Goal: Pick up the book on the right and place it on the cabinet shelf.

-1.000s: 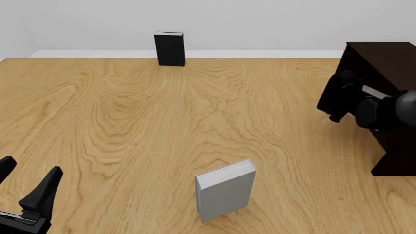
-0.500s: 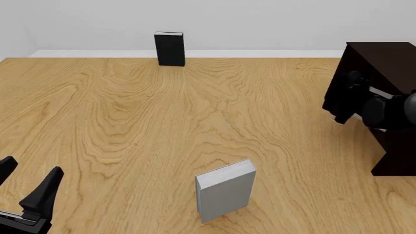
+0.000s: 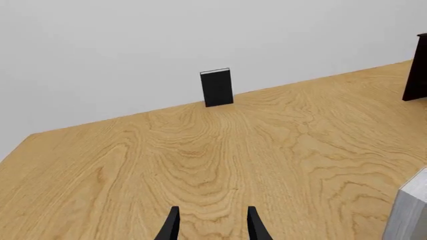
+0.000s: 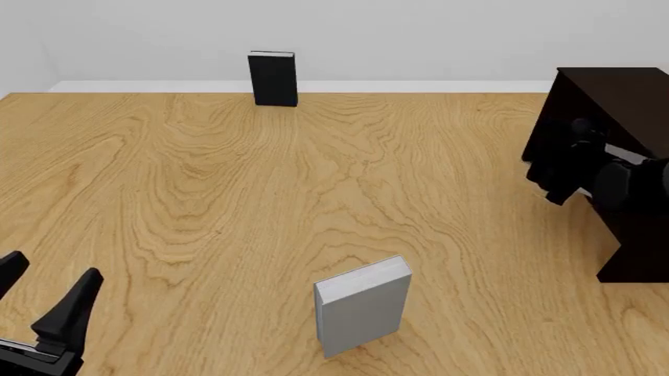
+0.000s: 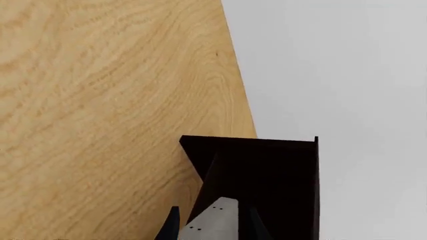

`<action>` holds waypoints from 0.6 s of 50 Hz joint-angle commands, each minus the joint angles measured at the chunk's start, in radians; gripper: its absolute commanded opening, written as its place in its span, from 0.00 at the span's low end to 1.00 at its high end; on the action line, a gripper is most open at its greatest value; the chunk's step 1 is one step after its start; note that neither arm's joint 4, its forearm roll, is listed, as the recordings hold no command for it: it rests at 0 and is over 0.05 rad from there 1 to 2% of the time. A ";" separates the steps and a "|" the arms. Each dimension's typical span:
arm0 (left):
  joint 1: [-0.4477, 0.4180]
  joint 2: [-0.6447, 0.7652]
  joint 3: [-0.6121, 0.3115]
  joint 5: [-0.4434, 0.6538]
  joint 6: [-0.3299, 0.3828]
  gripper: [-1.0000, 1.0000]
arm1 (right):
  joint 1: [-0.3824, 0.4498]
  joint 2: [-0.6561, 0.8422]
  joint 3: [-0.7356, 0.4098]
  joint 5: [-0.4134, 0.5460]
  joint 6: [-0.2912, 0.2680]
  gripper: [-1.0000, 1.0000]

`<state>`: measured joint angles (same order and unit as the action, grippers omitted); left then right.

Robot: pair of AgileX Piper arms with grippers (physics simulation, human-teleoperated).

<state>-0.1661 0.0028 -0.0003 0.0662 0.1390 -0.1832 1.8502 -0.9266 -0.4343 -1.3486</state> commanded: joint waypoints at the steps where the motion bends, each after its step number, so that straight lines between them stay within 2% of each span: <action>1: -0.002 0.000 0.000 0.001 0.000 1.00 | -0.016 -0.014 0.036 -0.018 0.005 1.00; 30: -0.010 0.000 0.000 0.000 -0.001 1.00 | -0.064 -0.053 0.123 -0.057 0.009 1.00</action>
<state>-0.1741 0.0030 -0.0003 0.0663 0.1383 -0.2092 1.8046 -0.8423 -0.4818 -1.3428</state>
